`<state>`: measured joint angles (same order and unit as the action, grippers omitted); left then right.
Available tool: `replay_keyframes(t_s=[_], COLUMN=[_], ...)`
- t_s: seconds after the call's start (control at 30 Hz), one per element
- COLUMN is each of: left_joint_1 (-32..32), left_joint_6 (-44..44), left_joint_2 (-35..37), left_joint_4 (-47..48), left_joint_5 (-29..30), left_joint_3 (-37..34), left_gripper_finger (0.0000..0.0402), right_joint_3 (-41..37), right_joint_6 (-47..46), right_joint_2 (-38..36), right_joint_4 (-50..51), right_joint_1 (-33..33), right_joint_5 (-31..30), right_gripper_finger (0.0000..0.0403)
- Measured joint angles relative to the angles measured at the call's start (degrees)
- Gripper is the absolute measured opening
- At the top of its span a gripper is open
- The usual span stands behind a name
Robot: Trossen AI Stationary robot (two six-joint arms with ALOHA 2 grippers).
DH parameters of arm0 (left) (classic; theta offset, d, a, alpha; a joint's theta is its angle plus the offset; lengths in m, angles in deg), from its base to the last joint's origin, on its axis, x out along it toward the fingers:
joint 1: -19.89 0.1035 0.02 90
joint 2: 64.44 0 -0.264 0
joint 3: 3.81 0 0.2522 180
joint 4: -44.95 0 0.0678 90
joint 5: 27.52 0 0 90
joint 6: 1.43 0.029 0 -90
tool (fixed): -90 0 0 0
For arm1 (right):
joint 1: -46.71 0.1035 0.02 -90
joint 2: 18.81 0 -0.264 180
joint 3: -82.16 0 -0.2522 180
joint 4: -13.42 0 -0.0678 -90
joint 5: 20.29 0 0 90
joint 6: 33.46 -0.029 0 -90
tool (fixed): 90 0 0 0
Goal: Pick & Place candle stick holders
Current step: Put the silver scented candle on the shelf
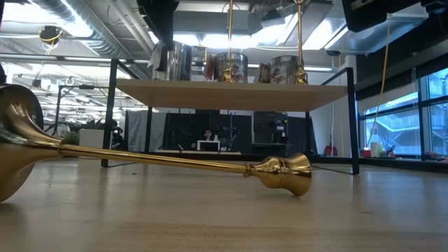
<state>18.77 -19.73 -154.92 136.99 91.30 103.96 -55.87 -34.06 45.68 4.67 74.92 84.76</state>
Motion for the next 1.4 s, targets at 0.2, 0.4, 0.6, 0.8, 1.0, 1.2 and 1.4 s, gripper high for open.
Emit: replay_keyframes(t_s=[0.2,0.4,0.6,0.8,1.0,1.2,1.4], left_joint_1=[2.2,4.79,6.64,5.12,5.86,9.36,11.82], left_joint_6=[0.57,3.08,5.38,8.3,10.75,12.81,13.62], left_joint_2=[0.0,0.0,0.0,1.01,1.44,1.43,1.42], left_joint_4=[3.02,2.54,2.49,-3.0,-8.21,-11.53,-11.8], left_joint_5=[2.78,3.58,2.74,2.0,-0.11,-4.63,-6.19], left_joint_3=[0.0,0.0,0.0,0.02,0.02,0.02,0.02], left_gripper_finger=[0.0309,0.0258,0.0223,0.021,0.022,0.0235,0.0244], right_joint_3=[0.0,0.0,0.0,0.0,0.0,0.0,0.0], right_joint_6=[0.0,-0.01,-0.02,0.0,-0.01,-0.01,0.0], right_joint_2=[0.0,0.0,0.0,0.0,0.0,0.0,0.0], right_joint_4=[-0.01,-0.01,-0.01,-0.01,-0.46,-0.95,-0.91], right_joint_1=[0.0,0.0,0.0,0.0,0.0,0.0,0.0], right_joint_5=[0.0,0.01,0.02,0.02,0.02,0.02,0.02], right_gripper_finger=[0.0156,0.0156,0.0156,0.0156,0.0156,0.0156,0.0156])
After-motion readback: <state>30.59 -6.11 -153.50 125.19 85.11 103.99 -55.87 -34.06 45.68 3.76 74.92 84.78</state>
